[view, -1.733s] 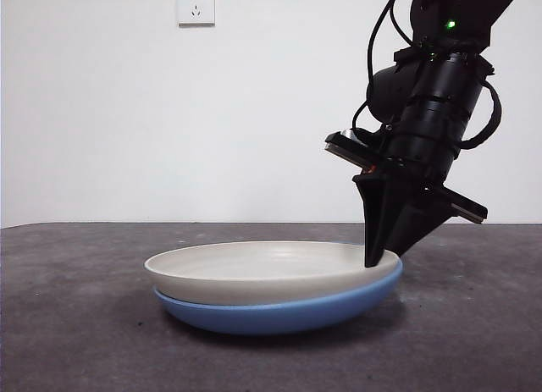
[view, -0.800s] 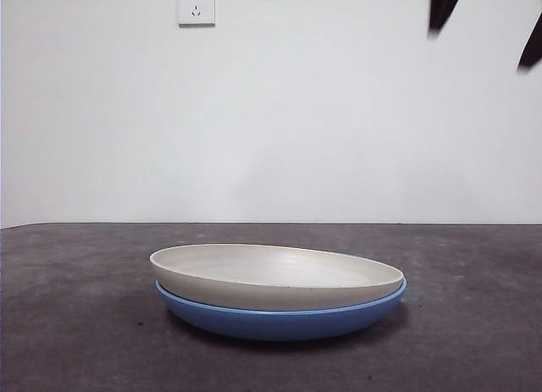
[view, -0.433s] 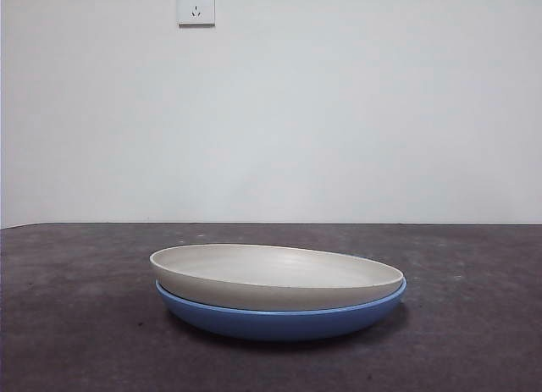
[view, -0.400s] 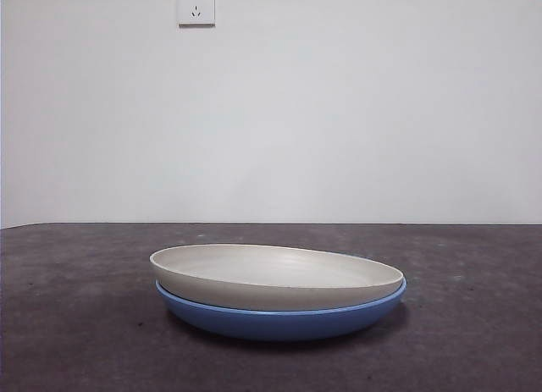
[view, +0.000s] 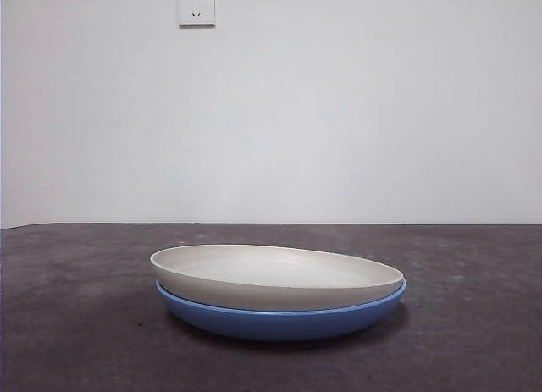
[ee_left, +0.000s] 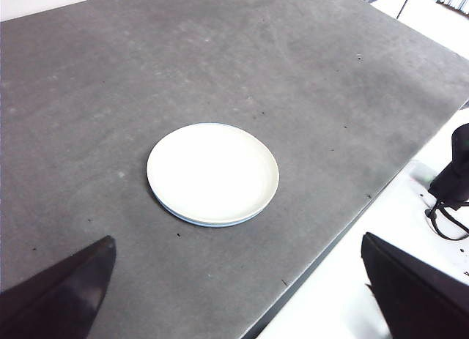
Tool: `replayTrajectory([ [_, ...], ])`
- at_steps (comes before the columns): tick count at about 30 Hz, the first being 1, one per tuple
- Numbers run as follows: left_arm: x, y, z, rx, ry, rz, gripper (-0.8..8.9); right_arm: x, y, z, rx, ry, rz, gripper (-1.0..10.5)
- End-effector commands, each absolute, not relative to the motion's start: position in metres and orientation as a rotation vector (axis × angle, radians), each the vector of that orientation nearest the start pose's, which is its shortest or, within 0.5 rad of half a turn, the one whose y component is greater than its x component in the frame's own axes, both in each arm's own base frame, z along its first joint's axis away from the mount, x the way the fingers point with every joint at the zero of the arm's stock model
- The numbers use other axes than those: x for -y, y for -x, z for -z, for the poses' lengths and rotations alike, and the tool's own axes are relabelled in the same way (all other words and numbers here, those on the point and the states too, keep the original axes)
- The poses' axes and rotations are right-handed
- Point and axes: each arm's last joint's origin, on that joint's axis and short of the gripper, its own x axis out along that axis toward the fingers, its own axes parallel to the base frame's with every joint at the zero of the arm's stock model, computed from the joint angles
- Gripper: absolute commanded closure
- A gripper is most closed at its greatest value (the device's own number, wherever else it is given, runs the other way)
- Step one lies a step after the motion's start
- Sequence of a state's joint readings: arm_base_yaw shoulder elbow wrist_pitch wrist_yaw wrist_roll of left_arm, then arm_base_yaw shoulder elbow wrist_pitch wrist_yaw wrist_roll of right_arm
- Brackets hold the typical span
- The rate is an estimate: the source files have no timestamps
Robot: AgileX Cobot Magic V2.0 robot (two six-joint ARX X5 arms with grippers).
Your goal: Pick up the white plate, put it on the blue plate, put it on desk
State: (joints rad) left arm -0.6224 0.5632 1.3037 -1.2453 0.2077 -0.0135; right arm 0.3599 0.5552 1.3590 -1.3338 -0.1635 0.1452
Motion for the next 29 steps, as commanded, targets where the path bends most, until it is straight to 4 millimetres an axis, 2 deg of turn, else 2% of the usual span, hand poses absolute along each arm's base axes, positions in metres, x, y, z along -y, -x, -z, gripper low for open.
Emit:
replayTrajectory([
  [1,0.0172,-0.0135,-0.4112,-0.494,-0.091,0.815,1.56,-0.0033,0.0039,-0.4113,-0.587,-0.074,-0.469,3.2],
  [8,0.0171,-0.0135,-0.4112,-0.495,-0.091,0.815,1.78,-0.0023,0.0067,-0.4101,-0.591,-0.074,-0.468,3.3],
  [10,0.0171,-0.0135,-0.4112,-0.495,-0.091,0.815,3.28,-0.0023,0.0067,-0.4101,-0.592,-0.076,-0.467,4.9],
  [12,0.0171,-0.0134,-0.4109,-0.498,-0.092,0.814,6.47,-0.0022,0.0067,-0.4101,-0.592,-0.076,-0.466,8.3],
  [13,0.0170,-0.0133,-0.4108,-0.499,-0.092,0.814,7.69,-0.0022,0.0066,-0.4101,-0.591,-0.075,-0.465,9.5],
  [14,0.0171,-0.0134,-0.4109,-0.498,-0.092,0.815,7.93,-0.0022,0.0066,-0.4101,-0.590,-0.075,-0.464,9.3],
  [29,0.0170,-0.0134,-0.4108,-0.499,-0.092,0.814,7.86,-0.0024,0.0062,-0.4110,-0.581,-0.078,-0.467,9.3],
])
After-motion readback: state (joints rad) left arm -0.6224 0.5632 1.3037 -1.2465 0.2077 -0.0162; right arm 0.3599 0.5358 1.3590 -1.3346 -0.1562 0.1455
